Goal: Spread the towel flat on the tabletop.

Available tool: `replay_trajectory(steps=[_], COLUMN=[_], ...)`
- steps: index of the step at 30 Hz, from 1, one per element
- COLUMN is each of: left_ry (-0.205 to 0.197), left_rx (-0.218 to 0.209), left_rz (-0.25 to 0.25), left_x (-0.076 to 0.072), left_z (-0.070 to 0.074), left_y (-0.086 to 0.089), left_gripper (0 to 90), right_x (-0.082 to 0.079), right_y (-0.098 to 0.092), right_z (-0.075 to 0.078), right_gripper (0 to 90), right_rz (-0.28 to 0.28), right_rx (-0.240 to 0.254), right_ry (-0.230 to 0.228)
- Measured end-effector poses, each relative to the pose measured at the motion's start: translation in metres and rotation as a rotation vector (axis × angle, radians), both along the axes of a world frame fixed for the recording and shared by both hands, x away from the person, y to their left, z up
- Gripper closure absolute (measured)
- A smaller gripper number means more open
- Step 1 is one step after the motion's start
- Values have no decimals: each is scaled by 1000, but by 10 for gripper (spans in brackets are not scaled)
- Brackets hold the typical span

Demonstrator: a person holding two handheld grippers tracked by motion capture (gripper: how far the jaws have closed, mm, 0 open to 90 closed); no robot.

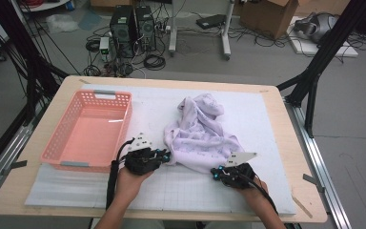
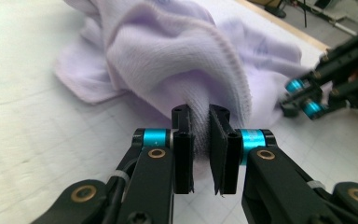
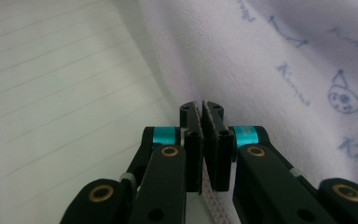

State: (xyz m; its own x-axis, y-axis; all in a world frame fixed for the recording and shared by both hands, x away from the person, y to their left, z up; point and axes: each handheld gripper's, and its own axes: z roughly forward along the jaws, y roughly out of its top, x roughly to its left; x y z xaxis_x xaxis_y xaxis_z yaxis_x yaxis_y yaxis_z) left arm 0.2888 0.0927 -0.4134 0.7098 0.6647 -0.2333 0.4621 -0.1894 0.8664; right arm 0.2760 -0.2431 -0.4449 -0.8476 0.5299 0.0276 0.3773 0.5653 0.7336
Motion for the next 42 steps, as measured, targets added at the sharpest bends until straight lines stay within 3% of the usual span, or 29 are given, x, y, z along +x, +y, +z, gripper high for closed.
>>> replay_trajectory(steps=[4, 7, 9, 11, 15, 17, 20, 22, 26, 32, 36, 37, 39, 42], left_ry=[18, 49, 89, 93, 49, 29, -1, 4, 30, 43, 30, 31, 47, 65], left_rx=[15, 49, 98, 126, 110, 91, 38, 21, 60, 166, 203, 202, 160, 103], left_rz=[8, 60, 126, 153, 159, 141, 84, 40, -19, 2, 31, 29, 31, 42], left_x=[3, 9, 15, 16, 5, -3, -16, -21, -23, -10, -4, -3, -3, -6], left_z=[-2, -10, -18, -22, -16, -11, -4, -3, -12, -32, -35, -34, -32, -26], left_y=[3, 0, -2, -2, 2, 7, 10, 6, -13, -40, -45, -44, -38, -21], left_gripper=[799, 778, 649, 588, 549, 543, 600, 613, 624, 586, 701, 741, 782, 776], right_x=[-14, -23, -24, -23, -21, -19, -16, -14, -14, -14, -14, -13, -13, -13], right_y=[-7, -13, -18, -22, -36, -45, -55, -58, -58, -52, -52, -53, -54, -56], right_z=[2, 6, 6, 7, 16, 20, 20, 19, 19, 16, 16, 15, 15, 14], right_gripper=[874, 873, 862, 798, 714, 703, 689, 683, 677, 671, 669, 669, 669, 669], right_rz=[87, 129, 112, 90, 14, -45, -132, -166, -175, -155, -157, -158, -163, -175], right_rx=[36, 60, 72, 104, 211, 237, 232, 220, 209, 165, 158, 157, 154, 139], right_ry=[33, 40, 49, 50, 4, -32, -58, -63, -73, -75, -74, -78, -74, -80])
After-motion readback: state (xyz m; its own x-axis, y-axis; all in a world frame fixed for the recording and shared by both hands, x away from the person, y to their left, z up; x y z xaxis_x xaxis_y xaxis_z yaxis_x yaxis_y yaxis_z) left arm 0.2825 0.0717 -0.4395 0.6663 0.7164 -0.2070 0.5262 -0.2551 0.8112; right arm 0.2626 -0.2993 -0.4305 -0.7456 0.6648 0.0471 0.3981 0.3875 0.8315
